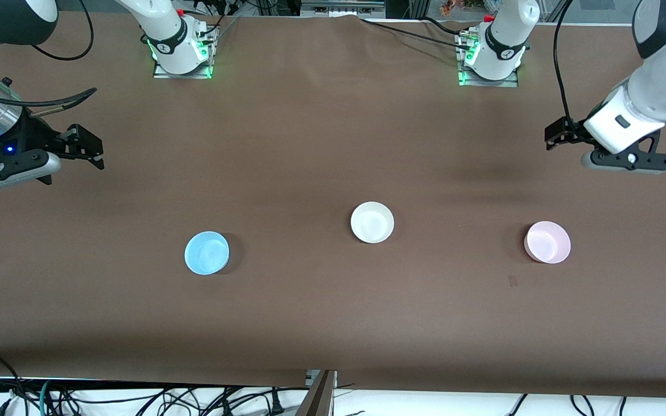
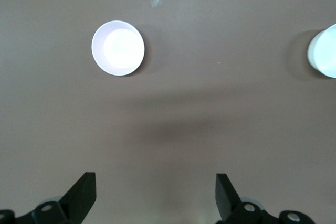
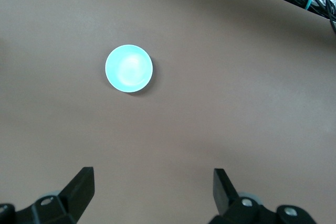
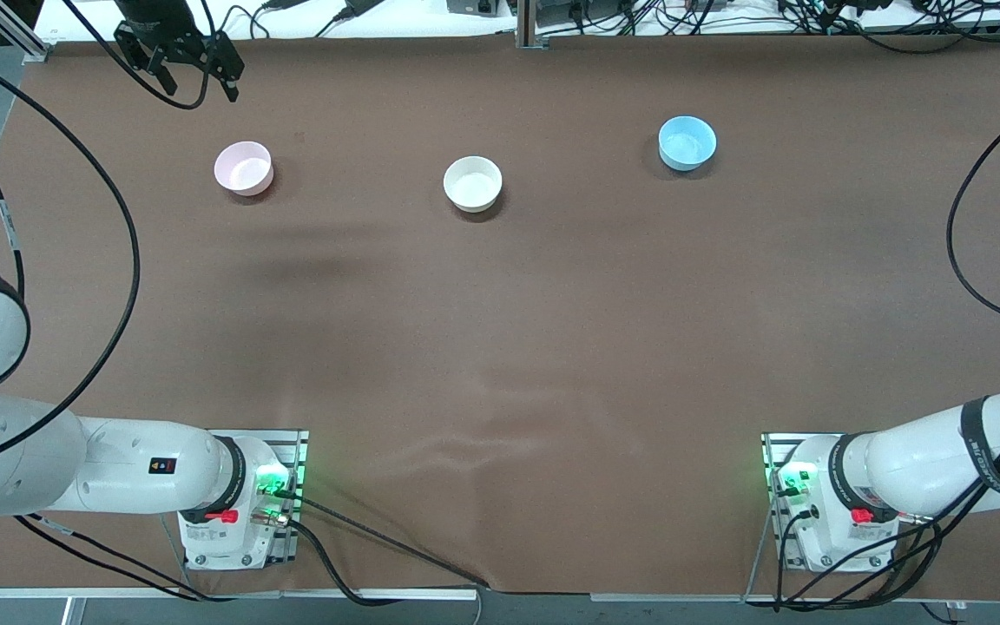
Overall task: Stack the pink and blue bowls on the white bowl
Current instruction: 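Move the left gripper down over the pink bowl and close on its rim, then lift the pink bowl with the left gripper and carry it over the white bowl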
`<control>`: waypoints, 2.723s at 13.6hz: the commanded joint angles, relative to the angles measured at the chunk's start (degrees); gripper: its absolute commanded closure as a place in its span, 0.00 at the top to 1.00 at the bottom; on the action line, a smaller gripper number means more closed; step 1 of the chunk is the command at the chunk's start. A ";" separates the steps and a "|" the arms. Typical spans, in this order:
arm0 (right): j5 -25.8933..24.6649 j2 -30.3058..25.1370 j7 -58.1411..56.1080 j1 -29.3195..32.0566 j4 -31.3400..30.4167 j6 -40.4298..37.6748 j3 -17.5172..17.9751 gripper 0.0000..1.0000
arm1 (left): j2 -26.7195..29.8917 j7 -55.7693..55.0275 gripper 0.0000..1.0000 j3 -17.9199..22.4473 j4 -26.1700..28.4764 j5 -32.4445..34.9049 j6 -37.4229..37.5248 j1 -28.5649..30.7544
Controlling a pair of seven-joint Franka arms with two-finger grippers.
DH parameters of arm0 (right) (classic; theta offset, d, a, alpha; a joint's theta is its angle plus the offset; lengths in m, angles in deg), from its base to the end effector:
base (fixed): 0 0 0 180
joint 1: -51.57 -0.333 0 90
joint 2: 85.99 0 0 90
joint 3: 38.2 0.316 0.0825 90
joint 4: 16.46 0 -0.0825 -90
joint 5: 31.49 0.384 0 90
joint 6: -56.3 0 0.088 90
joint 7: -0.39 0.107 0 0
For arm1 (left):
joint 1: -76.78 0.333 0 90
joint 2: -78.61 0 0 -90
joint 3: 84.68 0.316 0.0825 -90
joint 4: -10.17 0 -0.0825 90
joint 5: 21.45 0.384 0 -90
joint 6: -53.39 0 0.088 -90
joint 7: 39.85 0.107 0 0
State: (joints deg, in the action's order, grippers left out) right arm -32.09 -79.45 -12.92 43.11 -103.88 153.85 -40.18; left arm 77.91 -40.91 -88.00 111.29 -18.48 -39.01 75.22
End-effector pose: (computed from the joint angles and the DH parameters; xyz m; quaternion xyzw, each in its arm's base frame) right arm 0.5974 0.0680 0.5921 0.9845 0.1724 0.0309 0.0090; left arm 0.5469 -0.0412 0.5302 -0.9956 0.0364 0.0806 0.0296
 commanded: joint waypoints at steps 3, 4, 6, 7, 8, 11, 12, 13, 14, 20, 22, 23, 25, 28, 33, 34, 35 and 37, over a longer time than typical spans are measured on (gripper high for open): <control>0.25 -0.21 -0.22 0.29 0.76 -0.43 0.13 1.00 | -7.89 0.79 1.00 0.33 -0.83 2.74 -8.46 3.48; 0.25 -0.21 -0.22 0.29 0.76 -0.43 0.04 1.00 | -9.65 0.88 1.00 0.33 -0.83 2.74 -12.59 4.01; 0.25 -0.12 -0.22 0.29 0.76 -0.43 0.13 1.00 | -13.34 0.97 1.00 0.25 -0.83 3.35 -19.19 5.68; 0.25 -0.12 -0.22 0.29 0.76 -0.43 0.13 1.00 | -14.93 1.75 1.00 0.24 -0.83 3.53 -21.14 6.30; 0.25 -0.21 -0.22 0.29 0.76 -0.26 0.13 1.00 | -16.42 3.94 1.00 0.24 -0.83 3.53 -22.02 6.91; 0.25 -0.21 -0.22 0.29 0.76 -0.25 0.13 1.00 | -20.99 12.64 1.00 0.24 -1.87 2.57 -29.74 9.38; 0.25 -0.12 -0.22 0.29 0.76 -0.25 0.13 1.00 | -23.09 13.35 1.00 0.24 -2.67 2.57 -30.99 9.55; 0.25 -0.12 -0.13 0.29 0.76 -0.34 0.13 1.00 | -25.12 14.75 1.00 0.07 -3.28 2.48 -31.87 10.86; 0.25 -0.12 -0.22 0.29 0.76 -0.34 0.22 1.00 | -26.79 16.42 1.00 -0.19 -4.07 1.78 -33.62 11.57; 0.25 -0.12 -0.13 0.29 0.76 -0.25 0.13 1.00 | -34.01 23.12 1.00 -0.28 -4.70 0.72 -42.51 13.42; 0.25 -0.12 -0.05 0.29 0.76 -0.25 0.13 1.00 | -34.89 25.38 1.00 -0.28 -3.55 0.72 -42.08 13.60; 0.25 -0.12 -0.05 0.29 0.76 -0.25 0.22 1.00 | -34.89 27.84 1.00 -0.28 -3.55 0.72 -41.90 14.03; 0.25 -0.12 -0.05 0.29 0.76 -0.25 0.13 1.00 | -36.29 30.84 1.00 -0.20 -3.47 0.81 -41.11 14.56; 0.25 -0.12 -0.05 0.29 0.76 -0.25 0.22 1.00 | -37.79 31.20 0.79 -0.37 -3.12 0.72 -40.06 16.15; 0.25 -0.12 0.13 0.29 0.76 -0.25 0.22 1.00 | -37.44 38.03 0.00 -1.07 -3.46 0.72 -36.54 16.23; 0.25 -0.12 0.13 0.29 0.76 -0.25 0.22 1.00 | -37.44 39.19 0.00 -1.07 -3.64 0.63 -36.62 16.41; 0.33 -0.12 0.13 0.29 0.76 -0.25 0.22 1.00 | -37.36 39.38 0.00 -1.16 -3.81 -0.06 -36.62 16.50; 0.25 -0.12 -0.13 0.29 0.76 -0.34 0.22 1.00 | -37.27 40.86 0.00 -1.16 -3.82 -0.42 -36.54 16.33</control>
State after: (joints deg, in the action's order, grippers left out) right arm -32.09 -79.45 -12.92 43.11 -103.75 153.85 -40.20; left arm 39.94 -3.29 -88.73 107.73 -17.63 -76.65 91.09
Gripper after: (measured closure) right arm 0.000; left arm 0.952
